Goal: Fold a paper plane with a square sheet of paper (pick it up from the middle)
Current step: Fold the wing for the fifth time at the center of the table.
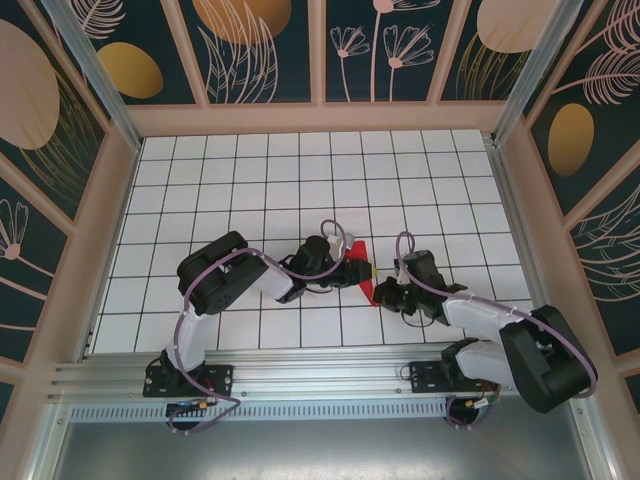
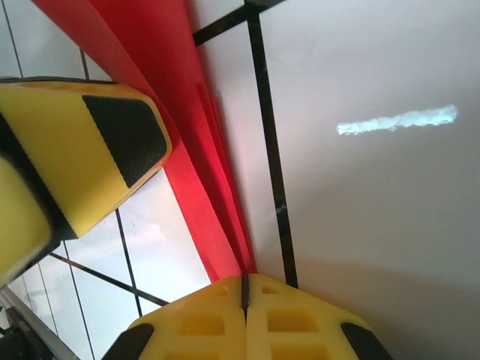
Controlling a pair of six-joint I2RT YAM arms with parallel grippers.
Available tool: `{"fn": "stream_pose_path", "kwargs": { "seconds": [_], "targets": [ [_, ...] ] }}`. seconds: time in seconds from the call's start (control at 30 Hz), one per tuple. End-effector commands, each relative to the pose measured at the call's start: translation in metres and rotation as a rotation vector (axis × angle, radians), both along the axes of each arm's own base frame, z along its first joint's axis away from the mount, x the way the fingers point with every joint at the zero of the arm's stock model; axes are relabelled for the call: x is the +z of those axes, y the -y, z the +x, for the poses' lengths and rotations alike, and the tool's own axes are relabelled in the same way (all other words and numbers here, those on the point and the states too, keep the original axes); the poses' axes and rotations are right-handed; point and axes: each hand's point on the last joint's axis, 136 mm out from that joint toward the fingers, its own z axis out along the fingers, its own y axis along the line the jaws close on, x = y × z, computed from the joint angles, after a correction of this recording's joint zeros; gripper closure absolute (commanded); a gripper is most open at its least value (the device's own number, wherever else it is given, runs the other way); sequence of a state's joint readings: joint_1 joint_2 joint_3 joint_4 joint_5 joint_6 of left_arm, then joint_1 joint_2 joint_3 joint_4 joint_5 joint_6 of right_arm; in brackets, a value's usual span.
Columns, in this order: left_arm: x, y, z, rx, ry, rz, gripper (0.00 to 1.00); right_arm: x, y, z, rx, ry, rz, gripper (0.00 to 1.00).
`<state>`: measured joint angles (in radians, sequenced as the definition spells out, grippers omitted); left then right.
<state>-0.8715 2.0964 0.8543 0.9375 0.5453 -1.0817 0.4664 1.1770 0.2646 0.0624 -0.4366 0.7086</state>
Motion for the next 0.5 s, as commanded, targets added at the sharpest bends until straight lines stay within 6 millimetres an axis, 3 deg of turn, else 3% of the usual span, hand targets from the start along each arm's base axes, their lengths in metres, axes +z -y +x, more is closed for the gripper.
{"fn": "stream_pose_path", "kwargs": {
  "seconds": [0.0, 0.33, 0.47],
  "targets": [
    [-0.055, -0.017, -0.008, 0.01, -0.085, 0.154, 0.53, -0.022, 0.013, -0.03, 0.005, -0.104, -0.031, 0.94],
    [-0.058, -0.017, -0.008, 0.009, -0.09, 0.168, 0.53, -0.007, 0.017, -0.035, 0.005, -0.092, -0.029, 0.93],
    [-0.057, -0.016, -0.008, 0.005, -0.09, 0.164, 0.53, 0.024, 0.01, -0.017, -0.006, 0.015, 0.02, 0.92]
  ]
}}
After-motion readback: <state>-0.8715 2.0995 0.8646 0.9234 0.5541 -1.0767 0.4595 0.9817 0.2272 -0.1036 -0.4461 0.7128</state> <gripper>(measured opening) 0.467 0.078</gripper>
